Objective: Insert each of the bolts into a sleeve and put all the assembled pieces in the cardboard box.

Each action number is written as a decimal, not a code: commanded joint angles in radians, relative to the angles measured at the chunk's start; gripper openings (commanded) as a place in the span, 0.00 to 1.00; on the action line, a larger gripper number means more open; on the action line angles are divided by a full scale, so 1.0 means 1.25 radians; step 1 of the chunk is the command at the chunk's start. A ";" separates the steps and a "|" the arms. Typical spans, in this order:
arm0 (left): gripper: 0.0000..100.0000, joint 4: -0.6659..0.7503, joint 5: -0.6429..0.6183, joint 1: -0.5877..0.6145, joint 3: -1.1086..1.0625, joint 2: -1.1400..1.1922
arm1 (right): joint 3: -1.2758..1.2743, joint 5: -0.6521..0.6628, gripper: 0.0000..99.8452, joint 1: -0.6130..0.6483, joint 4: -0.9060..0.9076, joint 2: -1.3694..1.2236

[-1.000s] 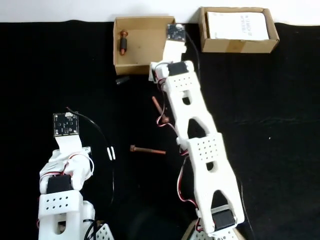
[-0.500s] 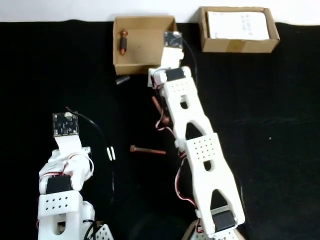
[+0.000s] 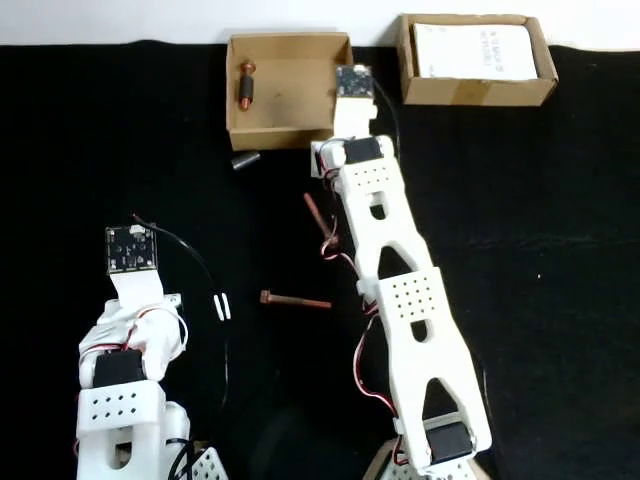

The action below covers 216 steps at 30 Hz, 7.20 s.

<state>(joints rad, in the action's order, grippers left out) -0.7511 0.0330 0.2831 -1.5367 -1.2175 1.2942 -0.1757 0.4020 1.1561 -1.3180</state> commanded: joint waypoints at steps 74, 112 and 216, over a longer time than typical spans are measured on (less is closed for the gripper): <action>0.15 -0.307 -0.063 -0.157 0.555 0.413 | -0.010 0.101 0.01 -0.129 0.484 0.353; 0.22 -0.620 -0.626 -0.546 1.172 1.212 | -0.010 0.101 0.01 -0.273 0.483 0.366; 0.01 -0.444 -0.358 -0.369 1.148 1.254 | -0.009 0.101 0.01 -0.271 0.483 0.375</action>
<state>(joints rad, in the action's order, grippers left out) -1.2774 -0.5025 -0.1849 -0.1849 0.3705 1.2758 -0.0560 0.0706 1.7545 -0.9467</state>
